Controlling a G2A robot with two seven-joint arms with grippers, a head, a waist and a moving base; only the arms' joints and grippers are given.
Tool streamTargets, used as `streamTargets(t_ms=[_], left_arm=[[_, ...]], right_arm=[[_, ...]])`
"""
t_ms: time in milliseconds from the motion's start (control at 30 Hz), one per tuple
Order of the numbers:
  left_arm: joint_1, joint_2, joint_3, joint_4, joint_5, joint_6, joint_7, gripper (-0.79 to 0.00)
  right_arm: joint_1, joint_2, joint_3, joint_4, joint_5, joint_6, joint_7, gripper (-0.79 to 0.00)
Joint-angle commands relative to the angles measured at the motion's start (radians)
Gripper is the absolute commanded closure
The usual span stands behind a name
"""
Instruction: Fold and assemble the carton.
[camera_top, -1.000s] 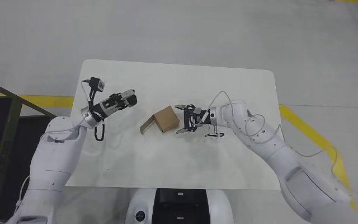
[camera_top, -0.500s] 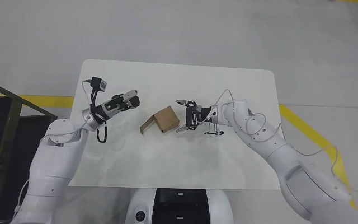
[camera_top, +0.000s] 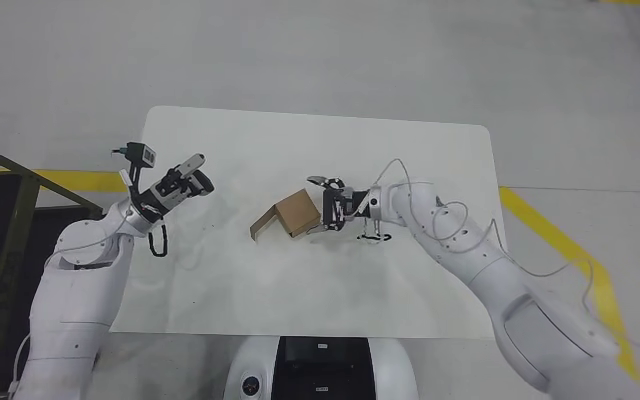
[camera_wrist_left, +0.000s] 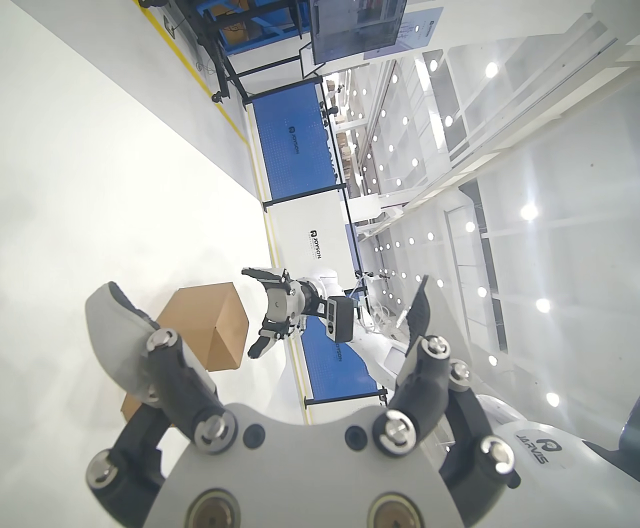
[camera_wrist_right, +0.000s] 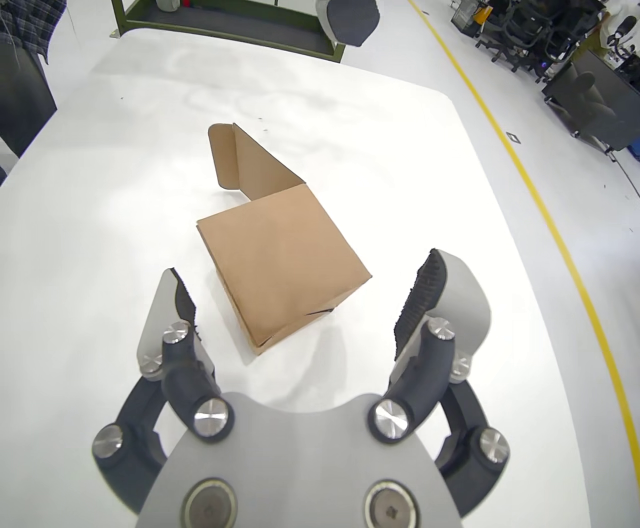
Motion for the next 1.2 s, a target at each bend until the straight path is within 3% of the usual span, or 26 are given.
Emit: streamTargets(t_ms=[0,300,700,1033,1167], left_arm=[[0.001,0.000,-0.001,-0.001,0.001,0.001,0.000,-0.785],[0.001,0.000,-0.001,-0.001,0.001,0.001,0.000,-0.785],[0.001,0.000,-0.001,-0.001,0.001,0.001,0.000,-0.785],[0.001,0.000,-0.001,-0.001,0.001,0.001,0.000,-0.785],[0.001,0.000,-0.001,-0.001,0.001,0.001,0.000,-0.785]], right_arm=[[0.012,-0.012,-0.011,0.025,-0.006,0.006,0.003,-0.785],[0.052,-0.065,-0.070,0.099,-0.069,0.072,-0.052,-0.785],[0.104,-0.126,-0.145,0.234,-0.133,-0.018,-0.180,-0.785],[0.072,-0.125,-0.171,0.299,-0.153,-0.078,-0.267,-0.785],[0.060,-0.115,-0.148,0.299,-0.120,-0.035,-0.274,-0.785]])
